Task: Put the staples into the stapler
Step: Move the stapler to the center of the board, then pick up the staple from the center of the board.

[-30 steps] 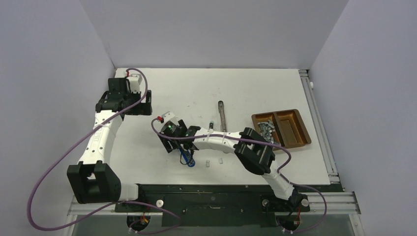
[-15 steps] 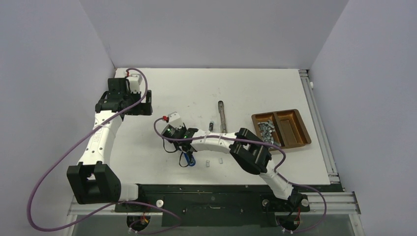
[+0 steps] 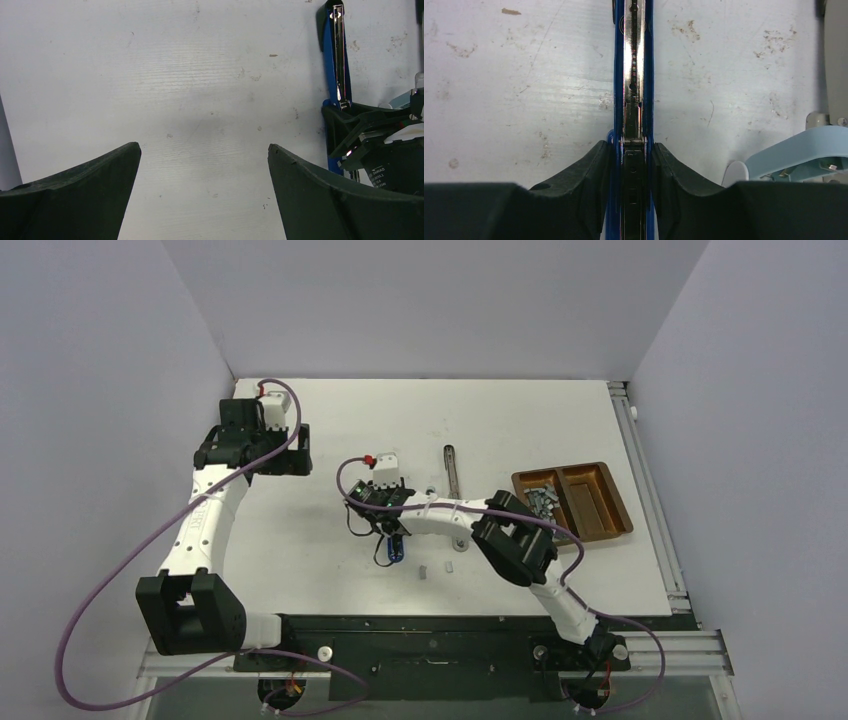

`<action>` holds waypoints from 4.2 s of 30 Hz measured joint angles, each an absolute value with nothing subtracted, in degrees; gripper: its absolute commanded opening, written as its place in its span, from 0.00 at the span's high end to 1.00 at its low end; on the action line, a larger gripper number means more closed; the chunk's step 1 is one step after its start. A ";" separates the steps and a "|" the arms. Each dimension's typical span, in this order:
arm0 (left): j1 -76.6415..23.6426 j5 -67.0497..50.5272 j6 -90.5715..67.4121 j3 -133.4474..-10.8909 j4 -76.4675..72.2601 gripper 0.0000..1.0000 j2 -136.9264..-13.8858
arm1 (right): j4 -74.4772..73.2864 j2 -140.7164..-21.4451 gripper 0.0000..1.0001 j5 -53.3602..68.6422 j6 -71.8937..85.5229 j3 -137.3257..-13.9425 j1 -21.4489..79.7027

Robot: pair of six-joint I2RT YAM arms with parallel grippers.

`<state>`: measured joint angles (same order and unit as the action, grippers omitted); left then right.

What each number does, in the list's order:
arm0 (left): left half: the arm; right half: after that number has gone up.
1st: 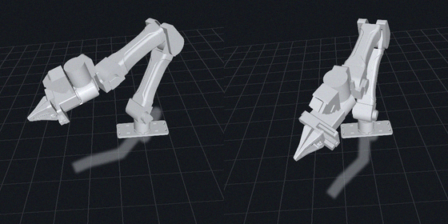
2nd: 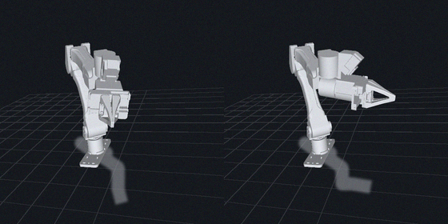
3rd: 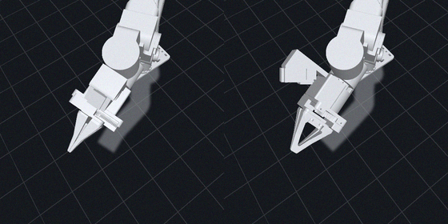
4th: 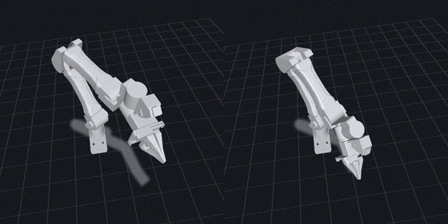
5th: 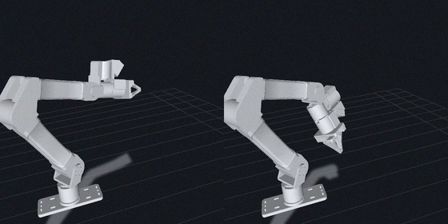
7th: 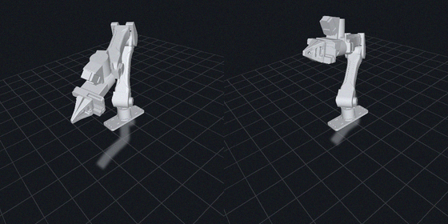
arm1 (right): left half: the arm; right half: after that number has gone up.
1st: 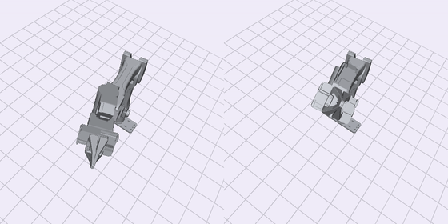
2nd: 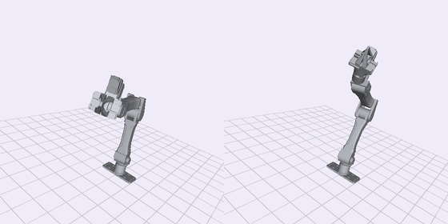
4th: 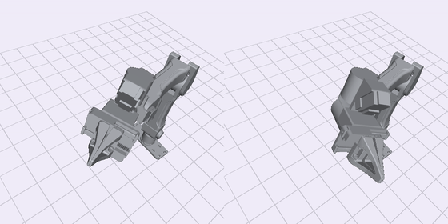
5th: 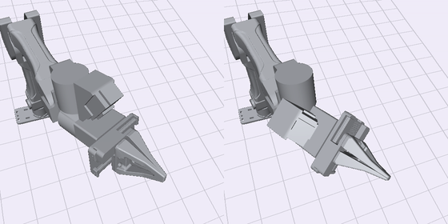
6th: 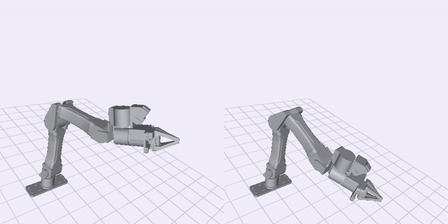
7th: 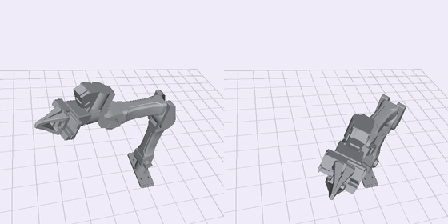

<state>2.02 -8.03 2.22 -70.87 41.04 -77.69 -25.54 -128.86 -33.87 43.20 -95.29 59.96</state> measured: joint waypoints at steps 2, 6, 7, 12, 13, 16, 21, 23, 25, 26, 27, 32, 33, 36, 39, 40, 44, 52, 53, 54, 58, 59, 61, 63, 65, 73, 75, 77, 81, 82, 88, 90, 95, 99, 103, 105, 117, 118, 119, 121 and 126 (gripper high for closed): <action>2.02 -8.16 2.24 -70.87 41.17 0.02 -77.69 | -24.80 -128.51 0.80 -34.57 43.53 -94.43 59.96; 2.00 -8.40 2.33 -70.87 41.52 0.02 -77.69 | -24.21 -127.46 0.77 -34.85 43.59 -92.73 60.03; 2.00 -8.43 2.35 -70.87 41.56 0.02 -77.69 | -24.18 -127.22 0.73 -34.81 43.59 -92.44 60.03; 1.98 -8.91 2.35 -70.87 41.89 0.03 -77.36 | -23.62 -124.29 0.48 -34.24 42.76 -88.31 60.10; 1.98 -9.06 2.37 -70.87 41.89 0.03 -77.23 | -23.57 -123.59 0.48 -34.09 42.44 -87.77 60.10; 1.98 -9.26 2.37 -70.87 41.89 0.03 -76.66 | -22.96 -121.25 0.48 -33.47 40.75 -87.35 60.18; 1.98 -9.37 2.37 -70.87 41.87 0.03 -76.42 | -22.48 -116.29 0.48 -32.60 39.03 -88.16 60.75; 1.98 -9.47 2.37 -70.87 41.82 0.03 -76.42 | -22.65 -113.99 0.49 -32.51 39.03 -88.42 60.97; 1.98 -9.50 2.37 -70.87 41.82 0.04 -76.42 | -23.05 -110.98 0.51 -32.29 39.09 -87.72 61.21; 1.98 -9.47 2.42 -70.87 41.82 0.04 -76.44 | -22.74 -108.66 0.52 -32.01 39.13 -86.21 61.21; 1.98 -9.47 2.57 -70.87 41.76 0.04 -76.44 | -22.63 -105.23 0.53 -31.51 39.33 -83.37 61.28; 1.98 -9.47 3.27 -70.87 41.60 0.04 -76.71 | -24.86 -90.32 0.57 -28.93 40.64 -68.84 61.32; 1.98 -9.47 3.46 -70.87 41.58 0.04 -76.75 | -25.61 -88.12 0.57 -28.27 41.15 -66.30 61.32; 1.98 -9.34 3.77 -70.96 41.60 0.04 -76.93 | -28.75 -83.59 0.52 -26.28 42.68 -59.83 61.32; 1.98 -8.84 3.92 -71.13 41.36 0.04 -77.12 | -31.46 -81.65 0.45 -24.58 43.88 -56.12 61.32; 1.98 -8.73 3.92 -71.13 41.36 0.04 -77.12 | -31.97 -81.06 0.44 -24.08 44.21 -55.16 61.32; 1.98 -7.73 3.88 -71.13 41.34 0.04 -77.12 | -32.67 -79.70 0.45 -21.50 44.71 -52.69 61.17; 1.98 -6.68 3.77 -71.13 41.36 0.04 -77.12 | -29.54 -81.19 0.54 -17.10 44.31 -50.00 60.34; 1.98 -6.66 3.79 -71.13 41.39 0.04 -77.14 | -28.86 -81.60 0.55 -16.82 44.21 -50.00 60.12; 1.98 -6.61 3.81 -71.13 41.39 0.04 -77.14 | -28.05 -82.35 0.56 -16.40 44.14 -50.02 59.81; 1.98 -6.22 3.86 -71.16 41.41 0.04 -77.14 | -25.91 -85.86 0.59 -14.90 43.31 -50.09 58.76; 1.98 -6.22 3.86 -71.16 41.41 0.04 -77.14 | -25.65 -86.65 0.60 -14.61 43.05 -50.11 58.59; 1.98 -6.20 3.86 -71.20 41.43 0.04 -77.14 | -25.15 -88.23 0.60 -14.13 42.52 -50.13 58.46; 1.98 -6.20 3.86 -71.22 41.45 0.04 -77.14 | -24.91 -89.58 0.61 -13.61 42.24 -50.13 58.43; 1.98 -6.17 3.86 -71.31 41.47 0.04 -77.14 | -24.80 -90.35 0.61 -13.13 42.02 -50.13 58.43; 1.98 -6.04 3.84 -72.27 41.91 0.04 -77.17 | -23.86 -91.05 0.62 -12.56 41.56 -50.13 58.43; 1.98 -6.04 3.86 -72.40 41.91 0.04 -77.17 | -23.40 -91.96 0.64 -12.53 41.41 -50.13 58.43; 1.98 -6.04 3.84 -72.40 41.91 0.04 -77.17 | -23.22 -93.27 0.65 -12.69 41.21 -50.13 58.43; 1.98 -6.04 3.84 -72.42 41.93 0.04 -77.17 | -22.65 -93.51 0.69 -12.78 41.12 -50.30 58.48; 1.98 -6.04 3.84 -72.40 41.93 0.04 -77.17 | -22.65 -93.51 0.71 -12.80 41.10 -50.33 58.48; 1.98 -6.07 3.84 -72.40 41.93 0.04 -77.17 | -22.98 -93.82 0.72 -13.30 41.23 -50.63 58.67; 1.98 -6.09 3.86 -72.40 41.93 0.04 -77.17 | -23.42 -94.26 0.72 -13.78 41.32 -51.20 59.00; 1.98 -6.33 3.86 -72.40 41.91 0.04 -77.12 | -24.91 -94.70 0.73 -14.37 42.13 -52.03 60.03; 1.98 -6.52 3.86 -72.34 41.89 0.04 -76.51 | -25.93 -94.85 0.73 -15.09 43.00 -52.31 60.69; 1.98 -6.74 3.90 -71.92 41.80 0.04 -75.37 | -26.76 -94.85 0.75 -15.66 43.88 -52.49 61.17; 1.98 -6.76 3.99 -71.64 41.80 0.04 -74.78 | -27.16 -95.07 0.78 -15.75 44.25 -52.75 61.23; 1.98 -7.25 5.02 -70.72 41.58 0.04 -74.08 | -27.62 -95.50 0.91 -16.12 44.49 -53.49 61.25; 1.98 -7.42 4.99 -70.72 41.56 0.04 -74.08 | -27.94 -95.50 0.91 -16.34 44.47 -53.74 61.28; 1.98 -7.53 4.99 -70.70 41.54 0.04 -74.08 | -28.53 -95.57 0.91 -16.67 44.42 -54.06 61.28; 1.98 -7.79 4.95 -70.63 41.45 0.04 -74.08 | -30.13 -95.72 0.91 -17.56 44.42 -55.27 61.28; 1.98 -8.01 4.86 -69.30 40.88 0.04 -74.04 | -31.83 -95.79 0.91 -20.53 44.36 -61.43 61.28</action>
